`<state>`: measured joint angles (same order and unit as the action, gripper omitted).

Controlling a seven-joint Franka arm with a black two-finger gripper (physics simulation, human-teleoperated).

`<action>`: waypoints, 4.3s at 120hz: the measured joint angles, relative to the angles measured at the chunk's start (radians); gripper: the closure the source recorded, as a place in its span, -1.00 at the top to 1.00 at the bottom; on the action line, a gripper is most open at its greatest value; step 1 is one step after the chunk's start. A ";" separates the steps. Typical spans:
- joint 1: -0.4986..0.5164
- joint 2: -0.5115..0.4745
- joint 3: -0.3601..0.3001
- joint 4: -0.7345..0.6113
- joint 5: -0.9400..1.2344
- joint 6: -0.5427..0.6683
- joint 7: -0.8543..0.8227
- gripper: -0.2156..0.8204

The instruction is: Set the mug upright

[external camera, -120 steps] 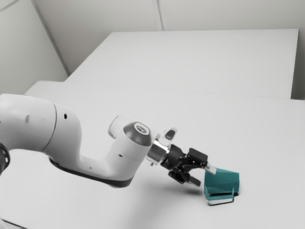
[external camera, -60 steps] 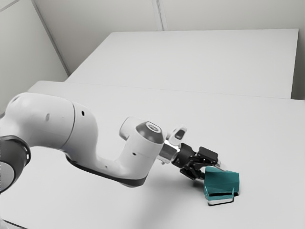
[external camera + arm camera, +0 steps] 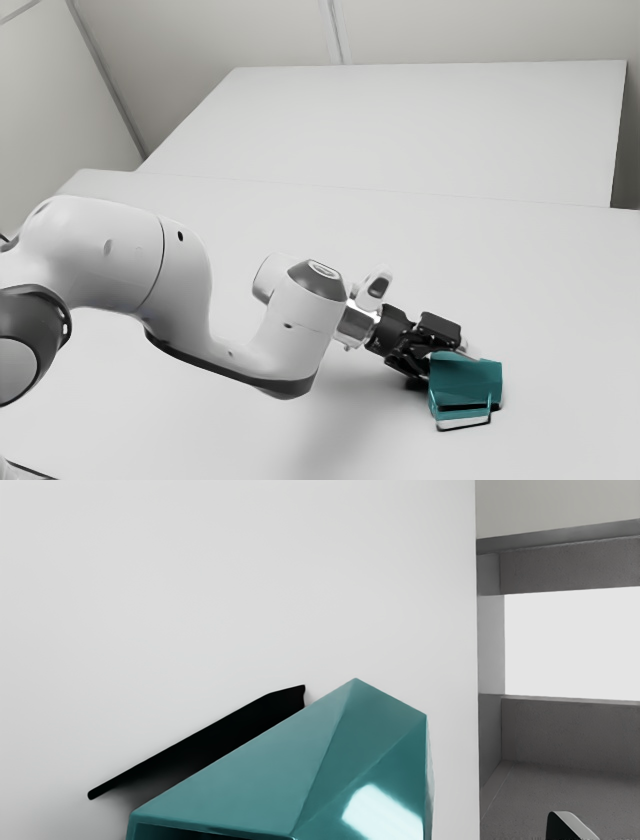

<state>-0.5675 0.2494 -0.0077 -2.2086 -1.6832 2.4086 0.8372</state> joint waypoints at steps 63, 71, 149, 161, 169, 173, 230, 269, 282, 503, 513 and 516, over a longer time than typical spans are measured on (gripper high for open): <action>0.000 -0.004 0.000 -0.002 -0.021 -0.014 0.065 -0.59; 0.000 -0.005 0.000 -0.001 -0.020 -0.014 0.070 -0.68; 0.032 -0.322 0.002 -0.068 0.424 0.124 0.022 -0.92; 0.089 -0.380 0.002 -0.073 0.725 0.116 -0.057 -0.92; 0.132 -0.416 0.004 -0.071 0.928 0.079 -0.122 -0.92; 0.147 -0.425 0.011 -0.069 1.013 0.057 -0.153 -0.92; 0.280 -0.406 0.126 -0.044 1.673 -0.223 -0.466 -0.93; 0.335 -0.298 0.126 -0.025 1.759 -0.234 -0.568 -0.92; 0.337 -0.278 0.127 -0.026 1.767 -0.214 -0.589 -0.92; 0.352 -0.279 0.124 -0.050 1.775 -0.063 -0.655 0.10; 0.351 -0.317 0.124 -0.048 1.774 -0.081 -0.655 0.12; 0.349 -0.328 0.124 -0.045 1.774 -0.089 -0.656 0.13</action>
<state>-0.2180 -0.0790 0.1165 -2.2540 0.0903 2.3200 0.1816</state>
